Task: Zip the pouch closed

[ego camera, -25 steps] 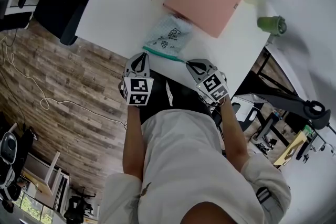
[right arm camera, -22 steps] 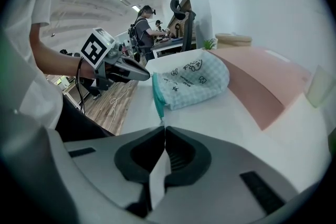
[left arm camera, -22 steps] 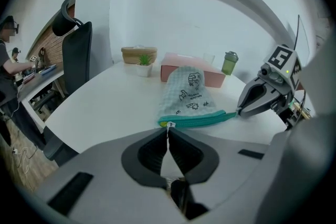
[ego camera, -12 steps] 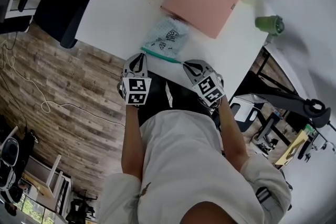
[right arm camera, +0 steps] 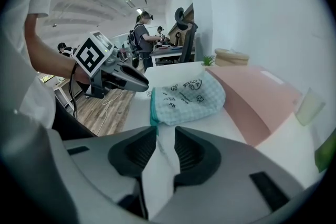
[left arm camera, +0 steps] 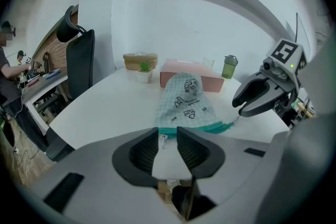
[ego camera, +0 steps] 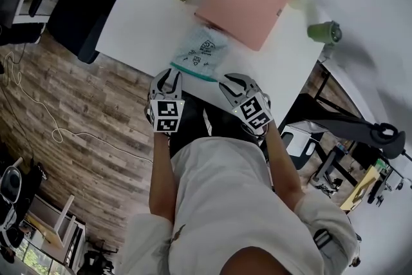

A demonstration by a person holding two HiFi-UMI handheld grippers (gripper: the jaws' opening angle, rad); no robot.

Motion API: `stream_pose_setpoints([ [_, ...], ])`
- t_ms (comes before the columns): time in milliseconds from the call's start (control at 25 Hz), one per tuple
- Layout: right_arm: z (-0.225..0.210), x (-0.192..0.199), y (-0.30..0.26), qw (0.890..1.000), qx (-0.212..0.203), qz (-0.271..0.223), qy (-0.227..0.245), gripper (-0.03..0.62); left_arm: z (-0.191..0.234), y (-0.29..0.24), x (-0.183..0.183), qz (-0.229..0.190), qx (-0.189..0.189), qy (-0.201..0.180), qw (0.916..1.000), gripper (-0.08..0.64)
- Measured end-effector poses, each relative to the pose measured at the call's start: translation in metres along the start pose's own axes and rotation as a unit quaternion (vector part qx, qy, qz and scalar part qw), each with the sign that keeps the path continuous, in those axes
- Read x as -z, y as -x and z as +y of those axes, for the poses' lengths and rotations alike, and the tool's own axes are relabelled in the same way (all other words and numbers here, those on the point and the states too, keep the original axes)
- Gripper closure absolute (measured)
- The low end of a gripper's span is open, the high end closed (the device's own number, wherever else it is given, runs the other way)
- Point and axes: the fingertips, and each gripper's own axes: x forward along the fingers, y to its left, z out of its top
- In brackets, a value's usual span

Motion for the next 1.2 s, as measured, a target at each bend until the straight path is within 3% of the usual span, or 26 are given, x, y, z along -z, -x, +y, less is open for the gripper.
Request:
stream_pose_setpoints([
  [240,-0.006,-0.041,0.024,0.997,0.033,-0.069,0.014,0.415,-0.004,0.029,-0.039,-0.057,-0.026,-0.001,0.998,0.389],
  [440,-0.018,-0.088,0.058,0.986,0.079,-0.148,0.025,0.336,-0.008,0.063,-0.081,-0.121,-0.053,-0.006,0.9913,0.324],
  [680,-0.026,-0.145,0.118,0.959,0.124,-0.251,0.037,0.276,-0.019,0.115,-0.135,-0.201,-0.09,-0.025,0.9753,0.251],
  [760,-0.028,-0.166,0.141,0.945,0.141,-0.291,0.045,0.243,-0.024,0.135,-0.153,-0.23,-0.103,-0.029,0.9673,0.235],
  [880,-0.029,-0.187,0.17,0.926,0.171,-0.33,0.058,0.244,-0.032,0.16,-0.174,-0.268,-0.12,-0.035,0.9552,0.229],
  [1200,-0.015,-0.195,0.214,0.907,0.183,-0.376,0.052,0.244,-0.057,0.203,-0.188,-0.314,-0.148,-0.032,0.9372,0.215],
])
